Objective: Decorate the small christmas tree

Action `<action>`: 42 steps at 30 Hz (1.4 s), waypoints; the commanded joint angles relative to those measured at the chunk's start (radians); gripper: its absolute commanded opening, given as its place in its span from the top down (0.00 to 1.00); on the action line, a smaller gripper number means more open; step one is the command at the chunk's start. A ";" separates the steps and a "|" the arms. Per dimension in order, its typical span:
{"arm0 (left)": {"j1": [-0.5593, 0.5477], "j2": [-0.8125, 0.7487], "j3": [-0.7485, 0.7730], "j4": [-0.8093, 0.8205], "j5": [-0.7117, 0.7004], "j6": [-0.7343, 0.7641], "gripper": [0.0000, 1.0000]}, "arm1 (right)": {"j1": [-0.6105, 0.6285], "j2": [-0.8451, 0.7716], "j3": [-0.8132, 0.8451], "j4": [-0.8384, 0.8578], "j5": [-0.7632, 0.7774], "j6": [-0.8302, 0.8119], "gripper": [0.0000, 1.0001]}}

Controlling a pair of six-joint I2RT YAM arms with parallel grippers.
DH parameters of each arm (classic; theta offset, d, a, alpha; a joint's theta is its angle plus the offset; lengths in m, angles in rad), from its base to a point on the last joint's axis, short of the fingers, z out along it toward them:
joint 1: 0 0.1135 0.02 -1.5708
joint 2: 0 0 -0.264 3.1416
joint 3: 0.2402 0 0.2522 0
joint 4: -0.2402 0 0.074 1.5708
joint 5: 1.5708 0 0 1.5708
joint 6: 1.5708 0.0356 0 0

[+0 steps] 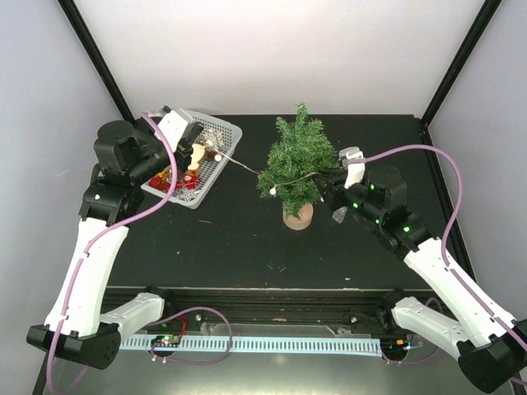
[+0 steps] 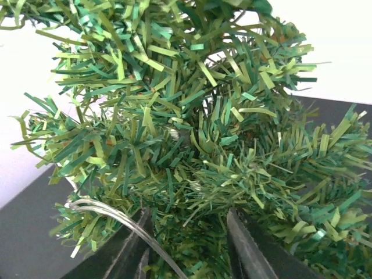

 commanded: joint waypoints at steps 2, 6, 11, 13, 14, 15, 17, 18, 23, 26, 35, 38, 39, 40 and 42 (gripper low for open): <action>0.033 -0.008 0.011 0.043 -0.034 -0.051 0.98 | 0.009 -0.026 -0.002 -0.019 -0.017 -0.015 0.52; 0.038 0.007 0.010 0.071 -0.045 -0.065 0.98 | 0.009 -0.034 0.000 -0.029 -0.007 -0.012 0.38; 0.041 0.038 0.012 0.116 -0.065 -0.076 0.98 | 0.009 -0.060 -0.002 -0.024 -0.015 -0.007 0.33; 0.042 0.047 0.017 0.127 -0.059 -0.079 0.99 | 0.009 -0.071 -0.003 -0.021 -0.014 -0.008 0.33; 0.042 0.049 0.019 0.130 -0.051 -0.082 0.98 | 0.009 -0.077 -0.003 -0.020 -0.016 -0.010 0.33; 0.042 0.053 0.021 0.134 -0.039 -0.086 0.98 | 0.009 -0.084 -0.004 -0.017 -0.016 -0.010 0.32; 0.041 0.061 0.033 0.137 -0.014 -0.096 0.98 | 0.009 -0.098 -0.006 -0.011 -0.008 -0.010 0.33; 0.042 0.066 0.040 0.138 -0.008 -0.101 0.99 | 0.009 -0.104 -0.006 -0.010 -0.004 -0.012 0.34; 0.042 0.079 0.074 0.141 0.004 -0.109 0.99 | 0.009 -0.124 -0.003 -0.009 -0.001 -0.015 0.48; 0.042 0.093 0.105 0.142 -0.008 -0.106 0.98 | 0.009 -0.136 -0.005 -0.008 -0.016 -0.011 0.48; 0.034 0.221 0.244 0.175 -0.104 -0.094 0.98 | 0.009 -0.159 0.057 -0.044 0.069 0.002 0.36; 0.019 0.308 0.318 0.153 -0.115 -0.085 0.98 | 0.009 -0.140 0.127 -0.081 0.119 -0.008 0.36; 0.010 0.332 0.340 0.143 -0.123 -0.076 0.98 | 0.009 -0.132 0.152 -0.094 0.139 -0.011 0.36; -0.002 0.359 0.363 0.134 -0.135 -0.068 0.98 | 0.009 -0.125 0.180 -0.106 0.157 -0.017 0.36; -0.023 0.411 0.408 0.118 -0.153 -0.048 0.99 | 0.009 -0.097 0.239 -0.136 0.199 -0.029 0.36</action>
